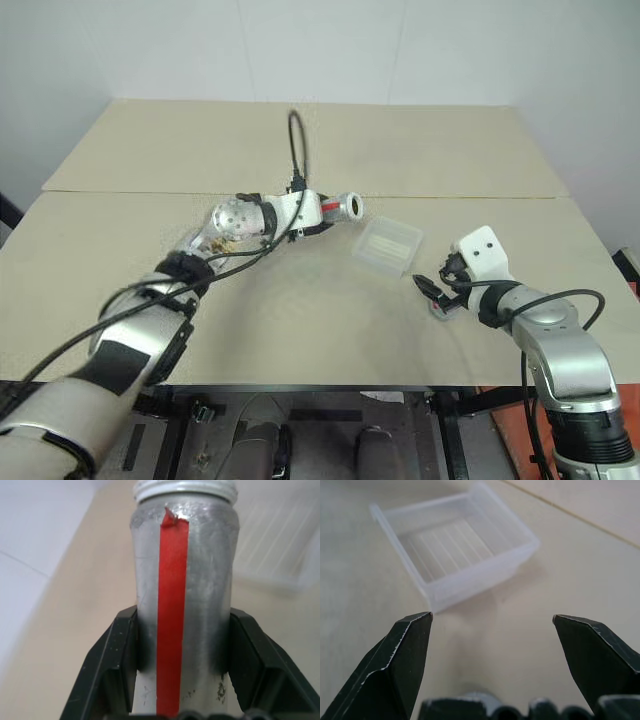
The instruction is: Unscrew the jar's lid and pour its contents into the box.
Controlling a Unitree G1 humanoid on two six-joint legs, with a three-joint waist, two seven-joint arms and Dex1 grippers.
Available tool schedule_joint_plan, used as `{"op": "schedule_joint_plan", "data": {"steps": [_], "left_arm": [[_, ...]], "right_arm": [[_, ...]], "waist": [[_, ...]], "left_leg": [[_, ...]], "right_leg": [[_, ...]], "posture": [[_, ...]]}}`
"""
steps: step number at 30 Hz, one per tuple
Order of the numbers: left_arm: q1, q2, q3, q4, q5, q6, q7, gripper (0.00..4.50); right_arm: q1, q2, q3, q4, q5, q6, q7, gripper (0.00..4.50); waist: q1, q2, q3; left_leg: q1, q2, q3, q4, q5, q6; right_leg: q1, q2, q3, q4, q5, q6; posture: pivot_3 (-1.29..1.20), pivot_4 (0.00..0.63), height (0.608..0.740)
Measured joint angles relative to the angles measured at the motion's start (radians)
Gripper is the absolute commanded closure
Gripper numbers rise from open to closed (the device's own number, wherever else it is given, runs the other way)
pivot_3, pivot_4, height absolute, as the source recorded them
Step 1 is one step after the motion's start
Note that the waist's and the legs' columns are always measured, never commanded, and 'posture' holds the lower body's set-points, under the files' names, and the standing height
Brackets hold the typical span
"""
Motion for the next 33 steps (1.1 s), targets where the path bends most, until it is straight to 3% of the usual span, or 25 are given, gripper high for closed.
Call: {"op": "schedule_joint_plan", "data": {"steps": [10,15,20,33], "left_arm": [[-0.233,-0.098,-0.426,0.170,0.538,-0.035,0.676,2.37],[-0.255,-0.166,-0.598,0.198,0.728,0.018,0.878,2.37],[-0.263,-0.186,-0.702,0.222,0.849,0.089,0.935,2.37],[-0.267,-0.197,-0.673,0.231,0.838,0.089,0.953,2.37]], "right_arm": [[0.053,0.041,-0.023,-0.070,0.005,0.003,-0.041,0.03],[0.092,0.046,-0.041,-0.107,-0.005,0.005,-0.072,0.03],[0.123,0.080,-0.082,-0.167,0.022,0.043,-0.090,0.03],[0.147,0.080,-0.115,-0.217,0.065,0.073,-0.083,0.03]], "waist": [[0.010,-0.001,0.001],[0.005,-0.001,0.001],[0.001,-0.001,0.001],[0.003,-0.001,0.001]], "left_leg": [[-0.002,-0.002,0.000,0.001,0.000,0.000],[-0.002,-0.002,0.000,0.001,0.000,0.000],[-0.002,-0.002,0.000,0.000,0.000,0.000],[-0.002,-0.003,0.000,0.001,0.000,0.000]], "right_leg": [[-0.001,-0.002,0.000,0.000,-0.001,0.002],[-0.002,-0.002,0.000,0.001,-0.001,0.002],[-0.003,-0.001,0.000,0.002,-0.001,0.002],[-0.003,-0.002,0.000,0.003,-0.001,0.002]], "posture": [[0.00,0.150,0.740],[0.00,0.150,0.740],[0.00,0.150,0.740],[0.00,0.150,0.740]]}}
